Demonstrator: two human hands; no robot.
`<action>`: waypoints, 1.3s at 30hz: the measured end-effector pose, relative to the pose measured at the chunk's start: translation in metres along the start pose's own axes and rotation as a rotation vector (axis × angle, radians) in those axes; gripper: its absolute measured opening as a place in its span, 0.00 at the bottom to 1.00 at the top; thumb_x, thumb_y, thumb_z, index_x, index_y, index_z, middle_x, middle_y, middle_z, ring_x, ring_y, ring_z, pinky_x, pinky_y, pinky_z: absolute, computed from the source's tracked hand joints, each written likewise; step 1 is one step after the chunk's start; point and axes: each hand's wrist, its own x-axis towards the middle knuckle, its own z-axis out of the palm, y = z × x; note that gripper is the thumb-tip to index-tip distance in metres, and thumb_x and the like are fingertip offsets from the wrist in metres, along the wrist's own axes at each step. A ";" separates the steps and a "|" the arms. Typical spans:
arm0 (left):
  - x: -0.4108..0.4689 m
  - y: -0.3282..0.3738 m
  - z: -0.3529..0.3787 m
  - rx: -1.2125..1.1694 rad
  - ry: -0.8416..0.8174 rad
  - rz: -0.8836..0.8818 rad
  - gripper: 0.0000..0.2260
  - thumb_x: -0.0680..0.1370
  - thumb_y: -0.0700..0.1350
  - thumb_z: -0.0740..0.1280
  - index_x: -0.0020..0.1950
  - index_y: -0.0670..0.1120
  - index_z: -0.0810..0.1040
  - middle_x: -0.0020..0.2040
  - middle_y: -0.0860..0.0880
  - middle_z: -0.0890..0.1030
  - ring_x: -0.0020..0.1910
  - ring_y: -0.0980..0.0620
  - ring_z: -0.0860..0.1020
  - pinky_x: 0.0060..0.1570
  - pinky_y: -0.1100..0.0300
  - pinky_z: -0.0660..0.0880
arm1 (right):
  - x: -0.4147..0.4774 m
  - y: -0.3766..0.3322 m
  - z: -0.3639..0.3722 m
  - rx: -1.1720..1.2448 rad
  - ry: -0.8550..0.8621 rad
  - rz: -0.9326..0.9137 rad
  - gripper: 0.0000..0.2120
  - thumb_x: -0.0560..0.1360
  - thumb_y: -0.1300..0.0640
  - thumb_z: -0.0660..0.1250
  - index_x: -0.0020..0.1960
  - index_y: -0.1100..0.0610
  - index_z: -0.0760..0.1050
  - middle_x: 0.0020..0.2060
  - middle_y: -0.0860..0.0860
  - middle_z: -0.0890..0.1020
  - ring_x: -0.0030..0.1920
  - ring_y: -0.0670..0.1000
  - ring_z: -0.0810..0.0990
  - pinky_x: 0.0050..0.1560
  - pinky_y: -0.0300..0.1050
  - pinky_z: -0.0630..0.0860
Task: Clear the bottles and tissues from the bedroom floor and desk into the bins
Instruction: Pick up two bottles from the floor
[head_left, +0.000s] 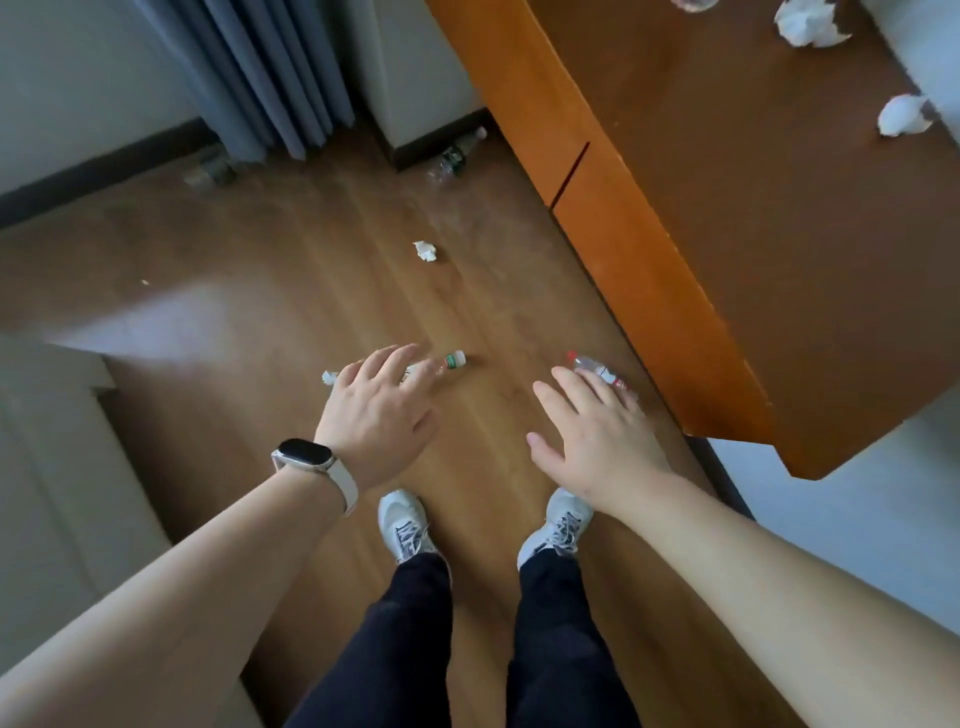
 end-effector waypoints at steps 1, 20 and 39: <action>0.007 -0.004 0.020 -0.008 -0.003 -0.020 0.23 0.73 0.49 0.68 0.68 0.50 0.71 0.67 0.46 0.74 0.67 0.42 0.72 0.61 0.45 0.70 | 0.011 0.005 0.020 0.005 -0.002 0.013 0.28 0.76 0.40 0.54 0.71 0.52 0.68 0.70 0.52 0.69 0.70 0.55 0.66 0.65 0.56 0.65; 0.175 -0.099 0.451 -0.037 -0.173 -0.258 0.24 0.76 0.54 0.64 0.71 0.52 0.67 0.71 0.48 0.68 0.69 0.42 0.67 0.65 0.45 0.65 | 0.223 0.148 0.411 0.021 -0.058 0.132 0.28 0.76 0.41 0.58 0.71 0.53 0.64 0.70 0.52 0.67 0.68 0.57 0.65 0.64 0.55 0.66; 0.225 -0.129 0.545 -0.023 -0.203 -0.387 0.31 0.71 0.60 0.71 0.69 0.50 0.64 0.61 0.43 0.76 0.55 0.37 0.77 0.46 0.47 0.74 | 0.286 0.280 0.515 -0.040 -0.094 0.404 0.34 0.72 0.39 0.67 0.71 0.53 0.60 0.67 0.57 0.68 0.67 0.60 0.67 0.62 0.60 0.68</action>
